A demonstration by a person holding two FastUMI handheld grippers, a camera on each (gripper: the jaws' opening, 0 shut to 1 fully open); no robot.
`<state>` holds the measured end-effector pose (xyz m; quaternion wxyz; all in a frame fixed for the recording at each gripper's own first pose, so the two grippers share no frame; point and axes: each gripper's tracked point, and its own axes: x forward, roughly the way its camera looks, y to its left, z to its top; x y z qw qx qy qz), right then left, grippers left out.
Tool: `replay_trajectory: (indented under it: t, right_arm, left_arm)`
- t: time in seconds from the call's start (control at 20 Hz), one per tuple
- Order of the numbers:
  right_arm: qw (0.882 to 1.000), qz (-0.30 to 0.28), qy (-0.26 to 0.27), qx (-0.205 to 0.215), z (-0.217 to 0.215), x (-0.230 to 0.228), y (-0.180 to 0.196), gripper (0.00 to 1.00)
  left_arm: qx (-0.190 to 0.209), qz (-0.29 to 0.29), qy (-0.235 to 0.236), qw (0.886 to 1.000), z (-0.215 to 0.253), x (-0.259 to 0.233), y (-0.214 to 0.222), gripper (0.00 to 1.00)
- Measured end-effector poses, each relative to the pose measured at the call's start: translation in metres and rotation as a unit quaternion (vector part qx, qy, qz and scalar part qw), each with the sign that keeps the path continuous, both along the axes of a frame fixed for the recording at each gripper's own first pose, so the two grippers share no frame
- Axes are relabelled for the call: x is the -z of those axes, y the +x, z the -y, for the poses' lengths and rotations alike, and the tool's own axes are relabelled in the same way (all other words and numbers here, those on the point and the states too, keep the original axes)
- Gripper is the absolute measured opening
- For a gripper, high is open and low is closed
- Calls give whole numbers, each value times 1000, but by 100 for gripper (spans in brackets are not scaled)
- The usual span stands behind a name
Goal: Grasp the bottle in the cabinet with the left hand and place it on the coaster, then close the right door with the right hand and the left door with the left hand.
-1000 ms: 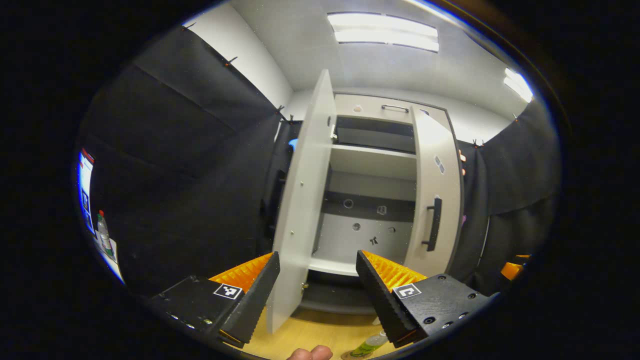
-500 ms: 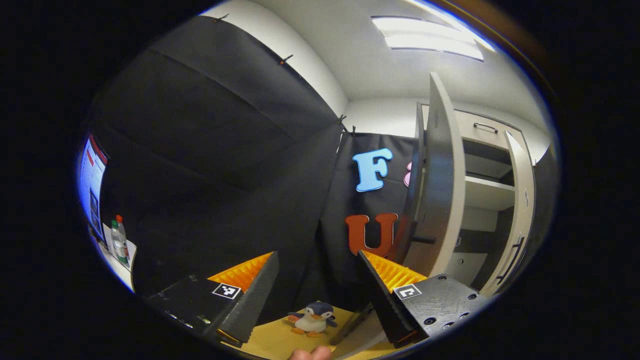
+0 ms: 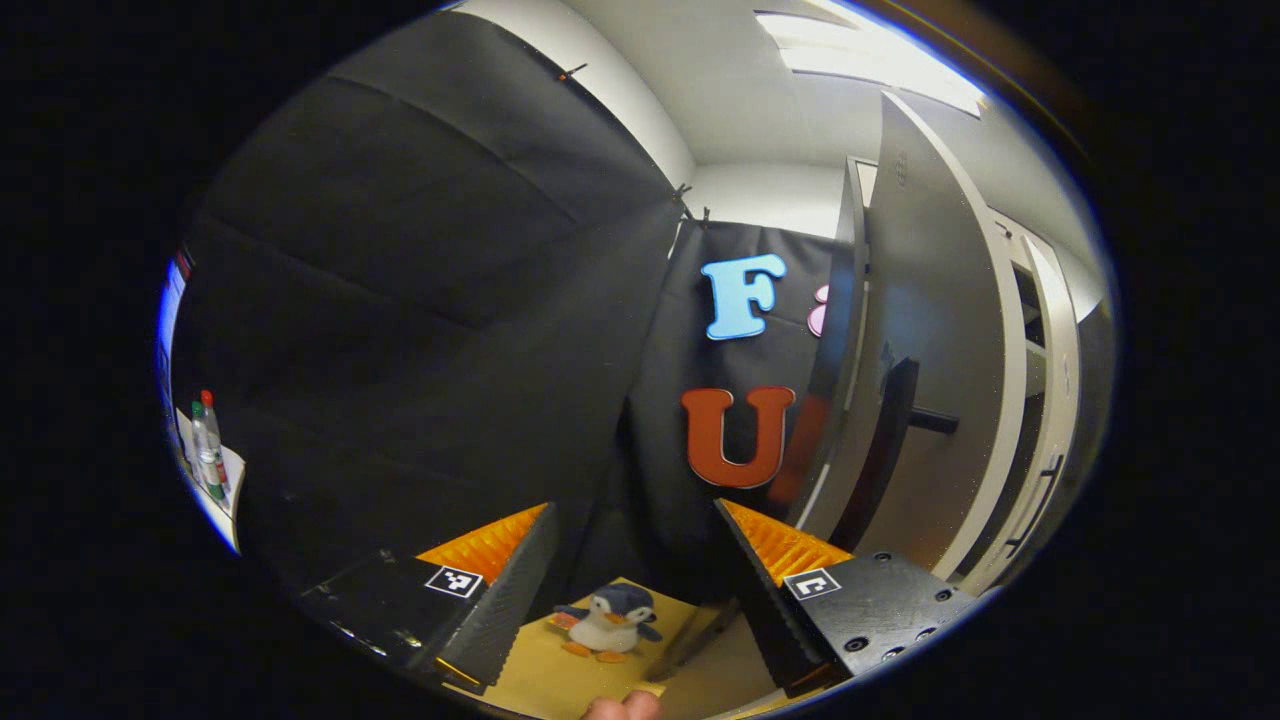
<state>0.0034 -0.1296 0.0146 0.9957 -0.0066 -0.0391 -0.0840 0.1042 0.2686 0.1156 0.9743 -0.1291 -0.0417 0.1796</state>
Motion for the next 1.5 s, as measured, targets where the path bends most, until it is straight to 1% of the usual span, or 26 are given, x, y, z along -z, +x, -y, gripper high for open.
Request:
replay_trajectory:
  t: [0.05, 0.2, 0.4, 0.55, 0.6, 0.7, 0.75, 0.8, 0.85, 1.0, 1.15, 1.2, 1.25, 1.3, 1.5]
  right_arm:
    - [1000, 3, 3, -3, -1, -1, 0, 84]
    - [1000, 12, 5, -4, -2, -5, 0, 84]
    - [1000, 10, 7, -1, 2, -3, -4, 84]
    - [1000, 7, 11, 8, 11, -4, -12, 84]
    - [1000, 8, 12, 12, 14, -5, -15, 84]
    - [1000, 11, 10, 24, 23, -10, -21, 84]
    - [999, 14, 10, 28, 27, -12, -22, 84]
    - [999, 15, 10, 31, 30, -14, -22, 84]
    - [999, 15, 11, 34, 33, -14, -20, 84]
    - [999, 13, 16, 37, 37, -14, -18, 84]
    - [999, 10, 18, 34, 35, -9, -17, 84]
    - [999, 10, 18, 32, 34, -9, -16, 84]
    - [999, 8, 19, 29, 32, -7, -15, 84]
    - [999, 7, 20, 27, 31, -6, -13, 84]
    - [1000, 2, 26, 16, 25, 0, -10, 84]
  left_arm:
    - [11, -4, 5, 1000, 8, -1, 3, 93]
    - [26, -8, 42, 999, 36, -8, 5, 93]
    - [87, -11, 53, 995, 89, -7, 19, 93]
    - [108, 1, 56, 993, 107, -12, 28, 94]
    - [113, 3, 57, 992, 112, -12, 30, 90]
    - [130, 1, 58, 990, 121, -11, 38, 99]
    - [149, -1, 57, 987, 130, -8, 38, 99]
    - [179, 1, 59, 982, 140, -7, 38, 99]
    - [196, 5, 59, 979, 147, -8, 36, 99]
    - [178, 8, 69, 981, 138, -9, 26, 100]
    - [174, 7, 78, 982, 141, -8, 20, 99]
    - [176, 8, 79, 981, 143, -10, 17, 100]
    - [180, 8, 79, 980, 145, -10, 17, 95]
    - [185, 8, 78, 980, 149, -10, 15, 99]
    - [199, 13, 84, 976, 163, -10, 2, 99]
